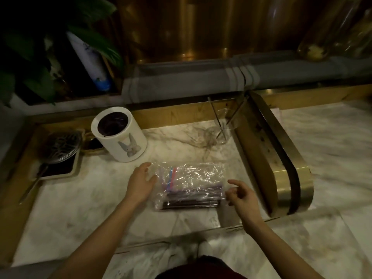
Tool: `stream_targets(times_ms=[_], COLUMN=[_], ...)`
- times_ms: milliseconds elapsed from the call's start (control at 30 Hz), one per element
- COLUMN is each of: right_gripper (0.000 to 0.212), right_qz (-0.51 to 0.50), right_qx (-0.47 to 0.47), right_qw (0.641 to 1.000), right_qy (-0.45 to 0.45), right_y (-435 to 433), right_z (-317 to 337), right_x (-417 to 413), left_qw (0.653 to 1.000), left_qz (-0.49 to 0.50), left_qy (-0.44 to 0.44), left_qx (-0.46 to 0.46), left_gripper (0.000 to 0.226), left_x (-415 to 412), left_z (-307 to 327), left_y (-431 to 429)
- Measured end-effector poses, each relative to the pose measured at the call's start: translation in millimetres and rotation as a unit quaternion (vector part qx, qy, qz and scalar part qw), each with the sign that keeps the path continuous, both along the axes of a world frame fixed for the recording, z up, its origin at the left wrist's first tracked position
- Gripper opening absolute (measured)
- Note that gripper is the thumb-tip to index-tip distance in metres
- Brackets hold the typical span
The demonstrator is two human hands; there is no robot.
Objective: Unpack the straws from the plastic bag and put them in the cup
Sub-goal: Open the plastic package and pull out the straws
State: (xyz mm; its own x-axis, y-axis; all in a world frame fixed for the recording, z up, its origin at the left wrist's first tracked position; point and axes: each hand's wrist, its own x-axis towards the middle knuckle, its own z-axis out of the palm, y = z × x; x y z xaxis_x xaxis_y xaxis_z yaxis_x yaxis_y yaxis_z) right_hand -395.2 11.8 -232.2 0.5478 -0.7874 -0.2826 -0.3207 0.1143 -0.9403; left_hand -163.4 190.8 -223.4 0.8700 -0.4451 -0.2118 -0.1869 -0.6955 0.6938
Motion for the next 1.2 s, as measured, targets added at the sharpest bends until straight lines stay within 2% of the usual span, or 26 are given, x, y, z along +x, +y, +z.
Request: stream_targets(times_ms=[67,133,233,300,367,433,533,633,767,900,1000,1100,1200], right_gripper=[0.021,0.020,0.017,0.014,0.012,0.013,0.017,0.021,0.030,0.020,0.024,0.022,0.020], right_qz=[-0.001,-0.012,-0.022,-0.020,-0.016,-0.005,0.030,0.106,0.227,0.238,0.226,0.203,0.178], right_qx=[0.017,0.029,0.050,0.055,0.064,0.073,0.054,0.008,-0.049,-0.135,-0.125,-0.099,-0.081], right_qw=[0.999,0.997,0.993,0.990,0.986,0.980,0.981,0.981,0.960,0.958,0.960,0.965,0.969], right_qy=[-0.032,-0.064,-0.109,-0.131,-0.156,-0.184,-0.185,-0.162,-0.155,-0.086,-0.109,-0.135,-0.153], right_y=[-5.4,-11.4,-19.0,-24.0,-27.2,-29.1,-33.9,-41.3,-50.5,-57.9,-56.1,-52.0,-46.7], right_z=[15.4,32.8,58.8,72.8,84.7,95.6,107.9,120.4,135.4,133.4,129.1,126.2,120.8], right_x=[3.1,8.4,18.0,24.4,29.5,32.7,31.4,22.5,5.9,3.9,9.7,13.2,15.6], left_qw=[0.995,0.979,0.916,0.875,0.857,0.846,0.850,0.870,0.888,0.898,0.900,0.903,0.878], left_qz=[-0.079,-0.189,-0.358,-0.401,-0.394,-0.375,-0.360,-0.380,-0.408,-0.425,-0.427,-0.401,-0.339], left_qy=[-0.055,-0.074,-0.182,-0.268,-0.333,-0.378,-0.383,-0.313,-0.211,-0.111,-0.089,-0.156,-0.335], left_qx=[0.008,0.003,0.019,0.028,0.020,-0.005,-0.025,-0.022,0.000,-0.001,-0.010,-0.004,-0.042], left_gripper=[0.035,0.034,0.048,0.053,0.044,0.023,0.012,0.014,0.011,0.008,0.006,0.020,0.041], left_x=[-2.4,-10.6,-28.3,-36.9,-41.5,-41.1,-33.6,-22.9,-12.5,-9.9,-10.2,-9.9,-20.9], left_z=[20.6,43.6,73.1,86.6,98.0,108.3,124.5,146.5,172.7,189.8,193.4,189.4,175.5], left_y=[0.2,-0.4,-10.6,-24.7,-40.8,-53.6,-63.8,-67.2,-68.9,-71.8,-76.2,-79.2,-81.4])
